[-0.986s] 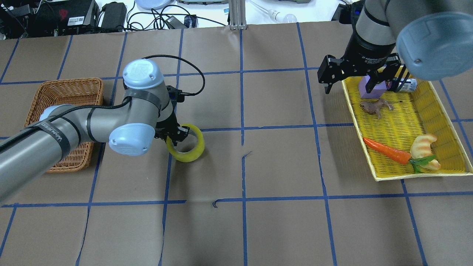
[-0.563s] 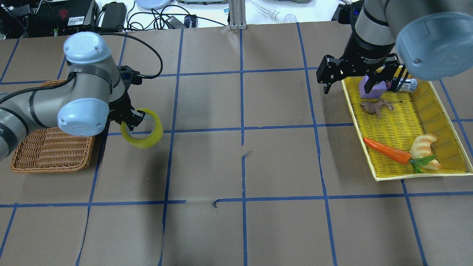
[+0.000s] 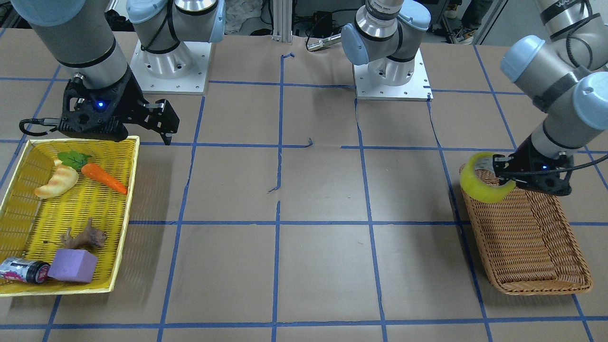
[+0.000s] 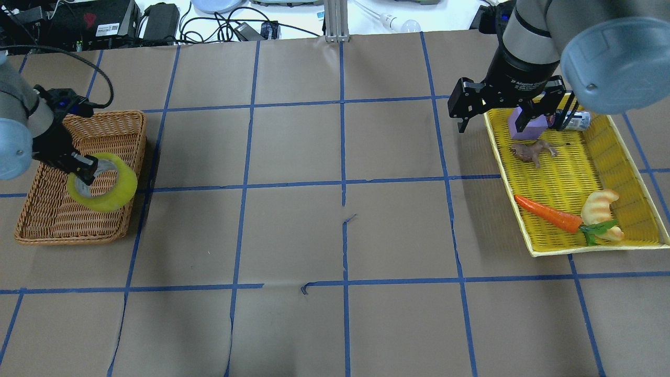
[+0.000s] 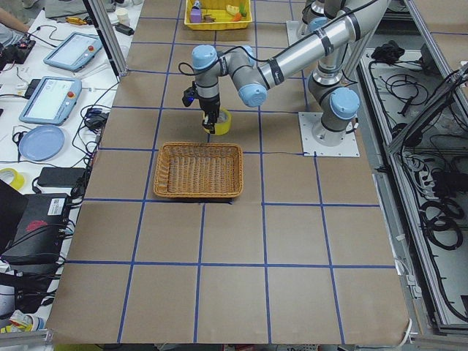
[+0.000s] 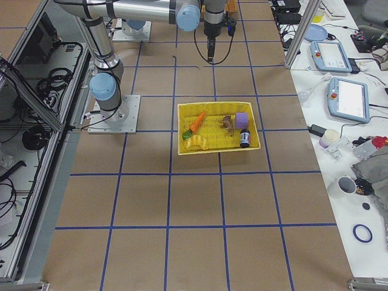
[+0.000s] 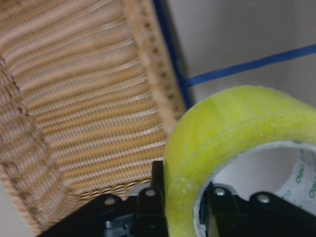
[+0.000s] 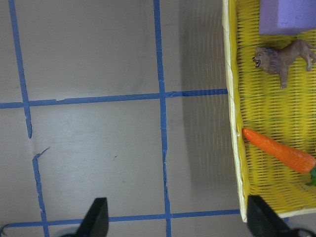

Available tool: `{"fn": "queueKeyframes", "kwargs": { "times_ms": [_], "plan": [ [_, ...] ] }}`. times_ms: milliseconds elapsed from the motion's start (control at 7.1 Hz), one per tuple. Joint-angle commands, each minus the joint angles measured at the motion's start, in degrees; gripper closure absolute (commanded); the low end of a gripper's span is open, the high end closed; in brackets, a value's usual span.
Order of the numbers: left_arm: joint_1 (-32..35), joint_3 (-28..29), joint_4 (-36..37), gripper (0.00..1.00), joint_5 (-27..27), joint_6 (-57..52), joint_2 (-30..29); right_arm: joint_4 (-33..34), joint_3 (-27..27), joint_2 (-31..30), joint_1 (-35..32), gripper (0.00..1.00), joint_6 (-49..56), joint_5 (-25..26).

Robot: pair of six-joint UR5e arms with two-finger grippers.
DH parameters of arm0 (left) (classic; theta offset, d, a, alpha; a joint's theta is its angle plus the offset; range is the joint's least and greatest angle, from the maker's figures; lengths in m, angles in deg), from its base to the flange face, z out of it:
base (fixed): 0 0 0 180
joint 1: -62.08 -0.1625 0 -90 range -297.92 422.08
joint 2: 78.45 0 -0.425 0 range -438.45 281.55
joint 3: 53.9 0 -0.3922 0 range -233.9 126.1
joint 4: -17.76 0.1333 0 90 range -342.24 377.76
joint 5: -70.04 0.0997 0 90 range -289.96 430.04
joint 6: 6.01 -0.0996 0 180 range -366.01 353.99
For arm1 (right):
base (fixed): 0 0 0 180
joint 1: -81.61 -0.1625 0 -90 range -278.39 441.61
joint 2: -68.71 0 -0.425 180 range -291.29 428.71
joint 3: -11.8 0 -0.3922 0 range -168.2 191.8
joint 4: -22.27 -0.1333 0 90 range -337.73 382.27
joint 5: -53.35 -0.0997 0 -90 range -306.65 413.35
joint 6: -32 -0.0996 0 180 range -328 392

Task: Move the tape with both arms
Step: 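Carry the tape roll with the left gripper into the brown wicker basket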

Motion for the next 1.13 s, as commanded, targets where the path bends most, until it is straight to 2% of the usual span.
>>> {"fn": "queueKeyframes", "kwargs": {
  "times_ms": [0, 423, 704, 845, 986],
  "plan": [
    [-6.8, 0.0, 4.8, 1.00, -2.0, -7.4, -1.9, 0.0, 0.0, 0.0, -0.1, 0.00, 0.0, 0.1],
    [-7.1, -0.2, 14.1, 1.00, -4.2, -8.3, -8.5, 0.0, 0.0, -0.1, -0.1, 0.00, 0.0, 0.0],
    [-7.1, -0.2, 15.2, 1.00, -6.5, -8.5, -12.6, 0.0, 0.0, -0.1, -0.1, 0.00, 0.0, 0.0],
    [-7.1, -0.2, 16.2, 0.91, -6.5, -8.5, -14.4, 0.0, 0.0, -0.1, -0.1, 0.00, 0.0, 0.0],
    [-7.1, -0.1, 17.8, 0.60, -6.5, -8.4, -15.2, 0.0, 0.0, -0.1, -0.1, 0.00, 0.0, 0.0]
  ]
}}
